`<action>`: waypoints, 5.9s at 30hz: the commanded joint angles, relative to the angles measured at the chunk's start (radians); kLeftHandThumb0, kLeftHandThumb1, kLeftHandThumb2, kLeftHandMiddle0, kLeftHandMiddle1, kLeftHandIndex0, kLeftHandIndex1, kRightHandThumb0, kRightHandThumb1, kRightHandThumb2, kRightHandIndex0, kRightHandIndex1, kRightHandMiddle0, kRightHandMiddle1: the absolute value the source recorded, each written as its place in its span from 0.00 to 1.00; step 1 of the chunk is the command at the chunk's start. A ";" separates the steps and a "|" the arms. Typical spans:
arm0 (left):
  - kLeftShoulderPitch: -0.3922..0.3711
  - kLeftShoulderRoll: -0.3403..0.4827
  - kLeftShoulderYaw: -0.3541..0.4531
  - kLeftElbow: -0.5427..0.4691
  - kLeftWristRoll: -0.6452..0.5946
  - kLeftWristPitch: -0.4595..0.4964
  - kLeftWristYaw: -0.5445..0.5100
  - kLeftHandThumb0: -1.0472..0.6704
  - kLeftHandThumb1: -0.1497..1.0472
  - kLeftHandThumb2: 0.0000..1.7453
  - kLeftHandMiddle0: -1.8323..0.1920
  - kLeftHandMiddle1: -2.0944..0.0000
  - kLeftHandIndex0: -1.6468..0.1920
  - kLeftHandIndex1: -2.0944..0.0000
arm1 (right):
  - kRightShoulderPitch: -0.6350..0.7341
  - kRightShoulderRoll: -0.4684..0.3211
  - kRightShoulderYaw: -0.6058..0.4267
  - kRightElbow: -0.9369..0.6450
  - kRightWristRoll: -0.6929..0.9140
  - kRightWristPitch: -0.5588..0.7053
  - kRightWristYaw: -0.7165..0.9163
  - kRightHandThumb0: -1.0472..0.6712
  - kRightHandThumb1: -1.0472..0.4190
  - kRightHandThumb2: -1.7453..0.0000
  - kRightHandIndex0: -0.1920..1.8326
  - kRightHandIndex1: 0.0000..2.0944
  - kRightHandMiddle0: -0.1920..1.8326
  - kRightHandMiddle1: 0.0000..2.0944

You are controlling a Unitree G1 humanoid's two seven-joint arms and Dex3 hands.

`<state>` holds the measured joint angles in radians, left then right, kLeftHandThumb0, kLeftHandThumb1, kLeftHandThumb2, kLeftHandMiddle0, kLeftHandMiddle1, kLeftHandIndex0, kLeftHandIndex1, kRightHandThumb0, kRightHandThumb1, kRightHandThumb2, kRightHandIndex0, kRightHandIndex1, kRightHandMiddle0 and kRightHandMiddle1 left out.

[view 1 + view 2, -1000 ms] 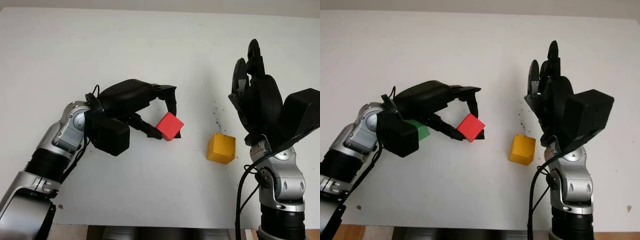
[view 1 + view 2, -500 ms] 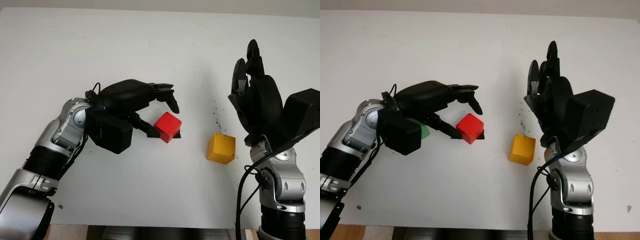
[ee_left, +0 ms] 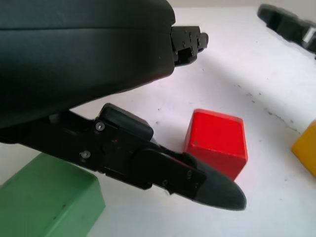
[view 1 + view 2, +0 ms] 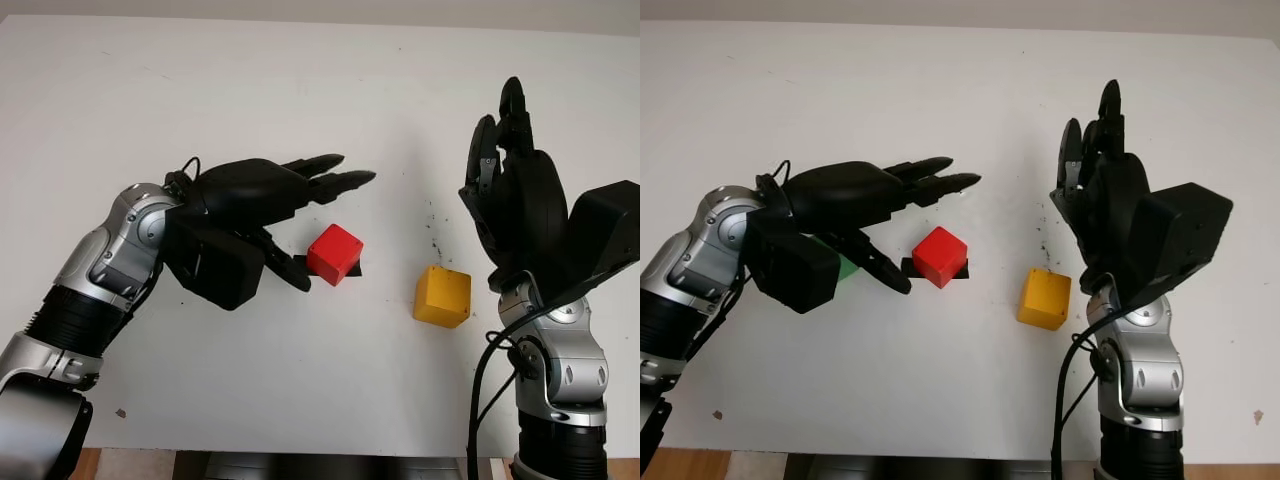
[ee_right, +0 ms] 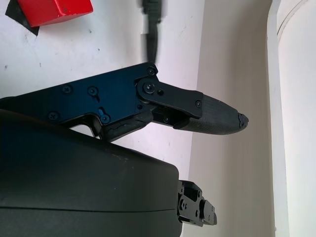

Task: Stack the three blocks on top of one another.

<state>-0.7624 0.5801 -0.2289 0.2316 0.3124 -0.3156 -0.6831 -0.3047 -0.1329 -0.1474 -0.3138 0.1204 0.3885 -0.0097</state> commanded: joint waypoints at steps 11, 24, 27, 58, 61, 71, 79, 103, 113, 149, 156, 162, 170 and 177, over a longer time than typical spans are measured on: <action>0.021 -0.146 0.299 0.047 -0.340 0.269 0.243 0.10 1.00 0.39 1.00 1.00 1.00 1.00 | 0.025 -0.052 0.003 -0.040 -0.023 -0.002 0.056 0.21 0.00 0.61 0.00 0.00 0.00 0.00; 0.102 -0.184 0.414 0.192 -0.443 0.258 0.353 0.10 1.00 0.35 1.00 0.99 1.00 1.00 | 0.117 -0.302 0.009 -0.221 -0.169 0.130 0.188 0.21 0.00 0.69 0.02 0.01 0.03 0.02; 0.125 -0.184 0.413 0.207 -0.440 0.227 0.350 0.13 1.00 0.37 1.00 1.00 1.00 1.00 | 0.148 -0.378 0.001 -0.292 -0.215 0.149 0.242 0.19 0.00 0.77 0.05 0.03 0.05 0.03; 0.234 -0.208 0.403 0.139 -0.420 0.210 0.382 0.10 1.00 0.37 1.00 1.00 1.00 1.00 | 0.493 -0.589 0.223 -0.624 -0.917 0.161 0.499 0.20 0.16 0.97 0.10 0.03 0.21 0.04; 0.232 -0.198 0.406 0.143 -0.414 0.196 0.375 0.11 1.00 0.37 1.00 1.00 1.00 1.00 | 0.499 -0.564 0.239 -0.583 -0.974 0.119 0.493 0.19 0.17 0.97 0.11 0.03 0.22 0.04; 0.244 -0.192 0.396 0.126 -0.382 0.201 0.396 0.11 1.00 0.37 1.00 1.00 1.00 1.00 | 0.507 -0.428 0.238 -0.491 -1.098 0.044 0.464 0.30 0.13 0.96 0.13 0.04 0.28 0.05; 0.240 -0.196 0.398 0.138 -0.370 0.181 0.418 0.11 1.00 0.37 1.00 1.00 1.00 1.00 | 0.524 -0.324 0.190 -0.421 -1.028 -0.019 0.368 0.36 0.10 0.96 0.17 0.05 0.31 0.05; 0.245 -0.200 0.395 0.139 -0.351 0.174 0.445 0.12 1.00 0.35 1.00 1.00 1.00 1.00 | 0.504 -0.311 0.125 -0.377 -0.975 -0.153 0.319 0.46 0.03 0.97 0.31 0.04 0.25 0.64; 0.246 -0.206 0.397 0.148 -0.360 0.163 0.446 0.12 1.00 0.34 1.00 1.00 1.00 1.00 | 0.416 -0.349 0.082 -0.397 -1.015 -0.158 0.385 0.44 0.05 0.97 0.33 0.04 0.29 0.61; 0.254 -0.216 0.384 0.106 -0.357 0.184 0.463 0.11 1.00 0.32 1.00 1.00 1.00 1.00 | -0.312 -0.405 0.182 0.072 -0.393 -0.076 0.551 0.41 0.07 0.96 0.34 0.02 0.26 0.74; 0.259 -0.216 0.385 0.100 -0.354 0.184 0.469 0.12 1.00 0.32 1.00 1.00 1.00 1.00 | -0.307 -0.354 0.228 0.158 -0.322 -0.090 0.559 0.38 0.06 0.97 0.34 0.02 0.24 0.75; 0.257 -0.214 0.389 0.106 -0.357 0.184 0.469 0.11 1.00 0.31 1.00 1.00 1.00 1.00 | -0.285 -0.311 0.230 0.177 -0.237 -0.055 0.573 0.35 0.07 0.97 0.34 0.02 0.23 0.79; 0.254 -0.212 0.382 0.113 -0.339 0.180 0.475 0.11 1.00 0.32 1.00 1.00 1.00 1.00 | -0.248 -0.276 0.232 0.158 -0.140 0.009 0.588 0.32 0.07 0.97 0.32 0.01 0.25 0.80; 0.253 -0.211 0.384 0.121 -0.339 0.179 0.472 0.12 1.00 0.32 1.00 1.00 1.00 1.00 | -0.235 -0.255 0.218 0.136 -0.070 0.104 0.569 0.32 0.07 0.97 0.30 0.00 0.26 0.81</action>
<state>-0.5118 0.3595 0.1550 0.3478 -0.0293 -0.1275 -0.2120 -0.5492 -0.3960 0.0849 -0.1484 0.0310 0.4762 0.5610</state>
